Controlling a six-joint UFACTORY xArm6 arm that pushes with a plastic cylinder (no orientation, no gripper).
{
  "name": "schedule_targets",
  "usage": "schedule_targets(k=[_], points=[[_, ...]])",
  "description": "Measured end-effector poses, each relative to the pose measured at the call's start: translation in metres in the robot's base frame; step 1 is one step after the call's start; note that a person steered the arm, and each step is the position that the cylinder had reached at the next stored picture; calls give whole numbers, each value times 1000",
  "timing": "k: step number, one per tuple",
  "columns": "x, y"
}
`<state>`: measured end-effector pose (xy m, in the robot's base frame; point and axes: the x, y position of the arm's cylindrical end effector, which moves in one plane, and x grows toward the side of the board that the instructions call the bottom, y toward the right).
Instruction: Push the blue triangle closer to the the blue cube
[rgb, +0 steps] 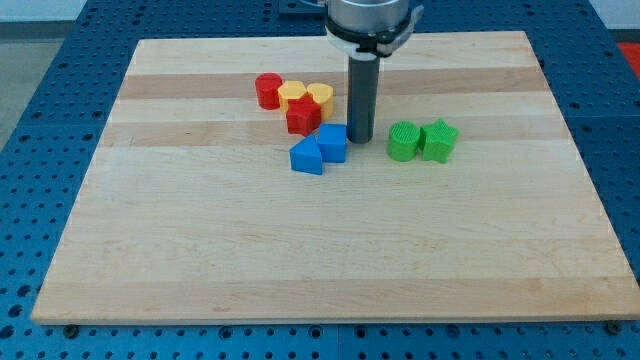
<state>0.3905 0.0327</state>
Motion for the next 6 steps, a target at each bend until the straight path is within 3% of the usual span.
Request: schedule_targets(k=[6], points=[[54, -89]])
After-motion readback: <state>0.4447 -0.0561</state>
